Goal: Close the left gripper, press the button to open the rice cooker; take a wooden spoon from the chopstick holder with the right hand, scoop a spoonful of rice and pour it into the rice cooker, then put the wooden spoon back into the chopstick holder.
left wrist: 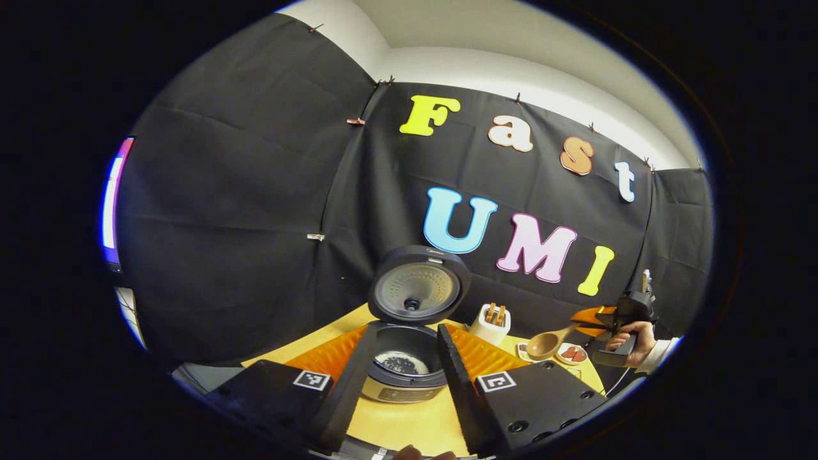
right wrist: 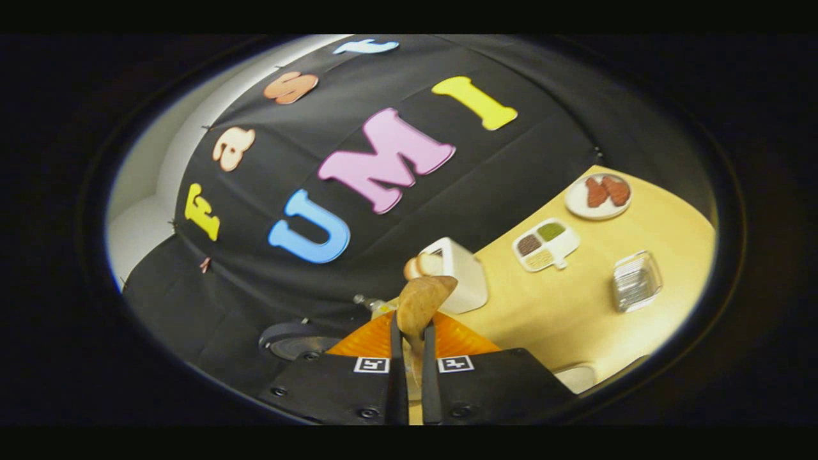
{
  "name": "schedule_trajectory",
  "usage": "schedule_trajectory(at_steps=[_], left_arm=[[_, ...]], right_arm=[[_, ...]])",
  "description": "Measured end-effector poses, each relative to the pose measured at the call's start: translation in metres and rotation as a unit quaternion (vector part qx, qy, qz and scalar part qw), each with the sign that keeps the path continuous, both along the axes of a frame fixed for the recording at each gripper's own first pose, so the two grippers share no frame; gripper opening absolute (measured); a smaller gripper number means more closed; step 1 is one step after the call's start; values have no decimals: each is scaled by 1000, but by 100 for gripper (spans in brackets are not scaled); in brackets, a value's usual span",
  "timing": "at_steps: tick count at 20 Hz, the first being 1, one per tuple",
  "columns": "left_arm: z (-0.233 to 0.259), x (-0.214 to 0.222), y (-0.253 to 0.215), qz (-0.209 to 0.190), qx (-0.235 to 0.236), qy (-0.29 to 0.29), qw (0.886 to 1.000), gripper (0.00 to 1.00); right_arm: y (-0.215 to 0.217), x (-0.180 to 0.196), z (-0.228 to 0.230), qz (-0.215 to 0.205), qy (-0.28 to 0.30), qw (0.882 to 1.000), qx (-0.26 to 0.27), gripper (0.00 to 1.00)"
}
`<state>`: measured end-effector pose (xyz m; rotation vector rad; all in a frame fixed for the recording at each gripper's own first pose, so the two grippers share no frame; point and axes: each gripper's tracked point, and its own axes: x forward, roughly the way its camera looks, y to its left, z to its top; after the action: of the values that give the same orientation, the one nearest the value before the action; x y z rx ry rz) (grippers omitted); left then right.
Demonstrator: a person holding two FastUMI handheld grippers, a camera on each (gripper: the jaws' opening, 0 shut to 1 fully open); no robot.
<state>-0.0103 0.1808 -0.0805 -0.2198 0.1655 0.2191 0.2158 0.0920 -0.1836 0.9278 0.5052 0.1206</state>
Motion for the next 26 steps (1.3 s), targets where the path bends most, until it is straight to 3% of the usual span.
schedule_trajectory(at_steps=[2, 6, 9, 11, 14, 17, 19, 20, 21, 23, 26], left_arm=[[-1, 8, -13, -9, 0, 1, 1000, 69], [2, 16, -36, -20, 6, 3, 1000, 69], [-1, 16, -50, -19, 7, 13, 1000, 69], [0, 16, -55, -16, 13, 17, 1000, 69], [2, 15, -62, -11, 20, 22, 999, 69], [5, 11, -62, -1, 27, 23, 999, 69], [3, 9, -63, 3, 28, 26, 999, 69], [1, 10, -63, 4, 27, 29, 999, 69], [0, 10, -63, 5, 25, 29, 999, 69], [2, 11, -64, 3, 23, 26, 999, 69], [0, 16, -68, -6, 22, 26, 999, 69]], right_arm=[[-53, 5, -12, -37, 8, 999, -5, 13], [-163, 11, -78, -106, 54, 990, -78, 13], [-201, 14, -121, -129, 96, 982, -96, 13], [-207, 20, -138, -131, 107, 979, -113, 13], [-198, 33, -164, -97, 117, 972, -177, 13], [-176, 38, -178, -60, 120, 969, -208, 13], [-173, 36, -190, -43, 122, 959, -251, 7], [-171, 31, -196, -31, 124, 954, -271, 8], [-167, 29, -197, -17, 120, 952, -282, 21], [-169, 27, -195, -9, 111, 949, -296, 12], [-175, 17, -194, -11, 123, 949, -289, 38]])
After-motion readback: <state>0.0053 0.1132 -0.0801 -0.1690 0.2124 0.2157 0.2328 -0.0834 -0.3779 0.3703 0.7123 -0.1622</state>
